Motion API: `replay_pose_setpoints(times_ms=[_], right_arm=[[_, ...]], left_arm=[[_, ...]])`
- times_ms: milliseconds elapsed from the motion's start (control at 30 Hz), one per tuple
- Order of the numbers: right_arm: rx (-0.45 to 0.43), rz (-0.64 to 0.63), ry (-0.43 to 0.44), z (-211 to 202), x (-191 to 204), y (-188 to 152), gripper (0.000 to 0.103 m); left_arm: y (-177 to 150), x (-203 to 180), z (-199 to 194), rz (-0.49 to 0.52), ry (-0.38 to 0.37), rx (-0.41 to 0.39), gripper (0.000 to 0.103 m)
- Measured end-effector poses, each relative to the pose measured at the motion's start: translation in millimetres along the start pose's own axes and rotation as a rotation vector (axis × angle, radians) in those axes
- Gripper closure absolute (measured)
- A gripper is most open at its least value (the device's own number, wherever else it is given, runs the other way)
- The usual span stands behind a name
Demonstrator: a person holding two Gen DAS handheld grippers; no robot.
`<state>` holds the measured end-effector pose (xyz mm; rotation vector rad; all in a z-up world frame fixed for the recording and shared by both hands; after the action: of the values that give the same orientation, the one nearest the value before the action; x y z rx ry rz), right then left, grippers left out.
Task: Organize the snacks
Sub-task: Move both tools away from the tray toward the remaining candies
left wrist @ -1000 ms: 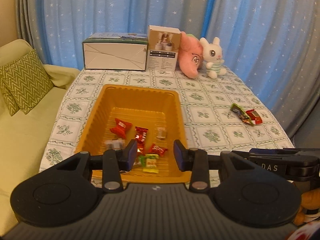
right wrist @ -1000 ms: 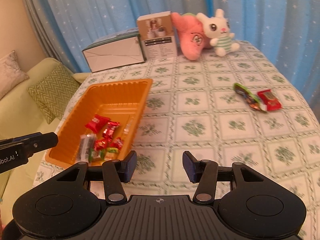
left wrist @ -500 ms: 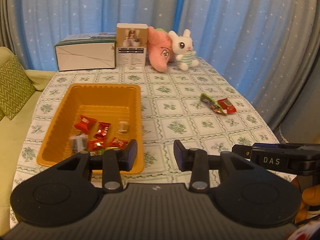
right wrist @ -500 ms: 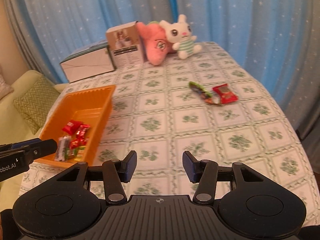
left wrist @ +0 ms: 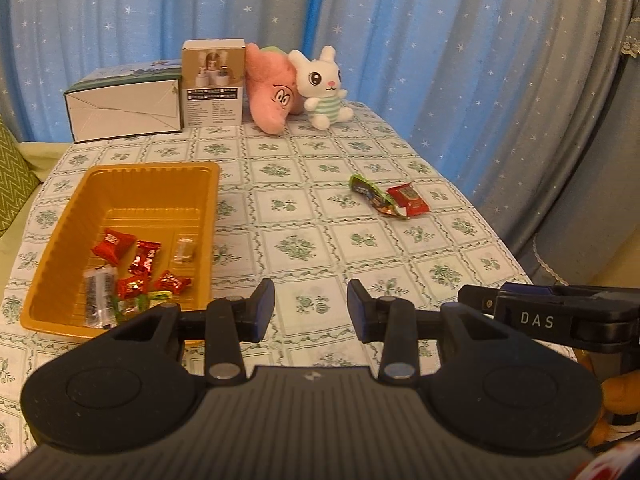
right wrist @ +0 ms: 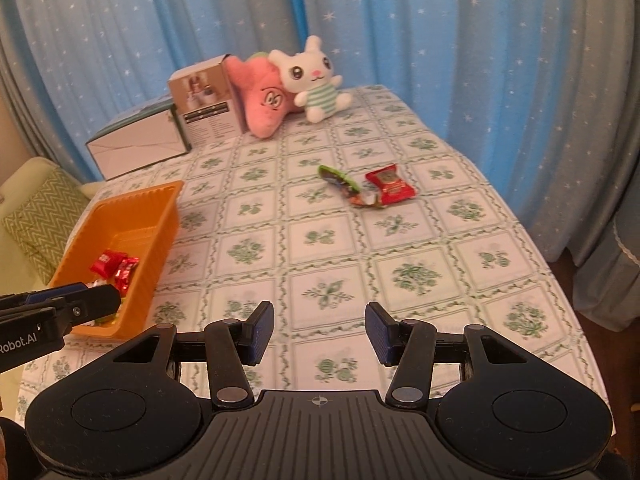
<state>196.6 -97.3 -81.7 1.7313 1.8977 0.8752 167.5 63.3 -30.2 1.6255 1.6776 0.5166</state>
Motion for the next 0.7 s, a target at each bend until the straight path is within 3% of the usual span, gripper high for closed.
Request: replay_pose_setpoints(times_ms=[700], right_arm=[[-0.032, 0.057, -0.068, 1, -53, 14, 0.052]], left_arm=[[10, -40, 31, 0.04, -0.048, 0.027, 0.068]])
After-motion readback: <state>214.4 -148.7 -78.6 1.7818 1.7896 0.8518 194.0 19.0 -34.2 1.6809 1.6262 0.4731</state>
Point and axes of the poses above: each gripper's, at about its wrist camera, not at the fingertips, and z roughly the way its jaws point, x to its left, y to its top, the point moved 7 cm from there along z, roughly the way its jaws point, and after that the axes turned 8 degrees about -y, right-handed, at the moved point
